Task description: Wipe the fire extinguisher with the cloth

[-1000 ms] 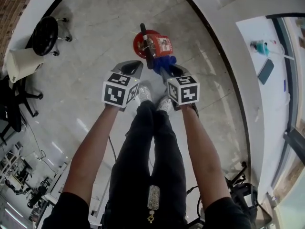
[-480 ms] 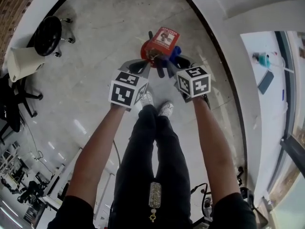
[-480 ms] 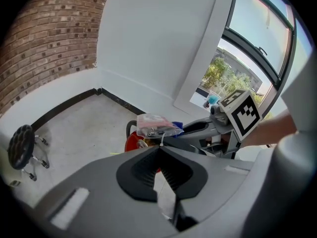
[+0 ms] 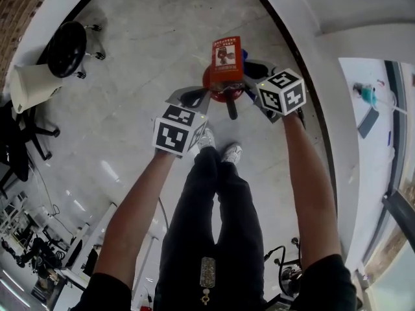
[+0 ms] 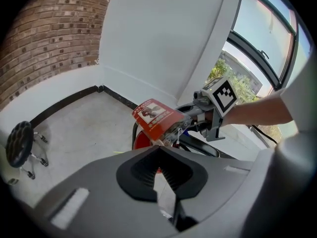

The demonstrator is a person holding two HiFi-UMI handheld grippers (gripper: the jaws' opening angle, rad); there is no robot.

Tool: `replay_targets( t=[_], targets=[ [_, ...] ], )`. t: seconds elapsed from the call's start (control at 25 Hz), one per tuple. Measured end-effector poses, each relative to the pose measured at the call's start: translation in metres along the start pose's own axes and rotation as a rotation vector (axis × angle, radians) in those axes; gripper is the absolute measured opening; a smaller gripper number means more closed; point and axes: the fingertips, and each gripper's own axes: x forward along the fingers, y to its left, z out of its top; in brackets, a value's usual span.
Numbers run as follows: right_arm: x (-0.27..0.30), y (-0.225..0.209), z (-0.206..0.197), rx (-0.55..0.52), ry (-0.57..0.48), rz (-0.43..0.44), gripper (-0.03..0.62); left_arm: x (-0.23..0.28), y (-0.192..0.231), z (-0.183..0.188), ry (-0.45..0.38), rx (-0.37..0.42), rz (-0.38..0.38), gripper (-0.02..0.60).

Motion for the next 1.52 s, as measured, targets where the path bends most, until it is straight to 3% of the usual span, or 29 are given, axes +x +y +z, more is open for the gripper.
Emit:
replay_targets(
  t=[0.12, 0.32, 0.92, 1.16, 1.4, 1.52],
  targets=[
    [0.003, 0.0, 0.003, 0.018, -0.001, 0.007, 0.104, 0.0, 0.008, -0.004, 0.007, -0.002, 0.003, 0.005],
    [-0.011, 0.003, -0.009, 0.021, -0.037, -0.062, 0.104, 0.001, 0.006, -0.008, 0.023, 0.006, 0.0, 0.005],
    [-0.029, 0.062, -0.096, 0.102, -0.136, -0.186, 0.101, -0.011, -0.012, -0.041, 0.041, 0.087, -0.021, 0.005],
    [-0.01, 0.091, -0.122, 0.145, -0.162, -0.333, 0.101, -0.019, -0.013, -0.055, 0.044, 0.182, -0.111, 0.005],
    [0.01, 0.103, -0.098, 0.381, -0.379, -0.578, 0.101, -0.041, 0.012, -0.069, 0.062, 0.26, -0.177, 0.005],
    [0.016, 0.104, -0.073, 0.428, -0.46, -0.691, 0.101, -0.049, 0.026, -0.075, 0.069, 0.297, -0.208, 0.005]
  ],
)
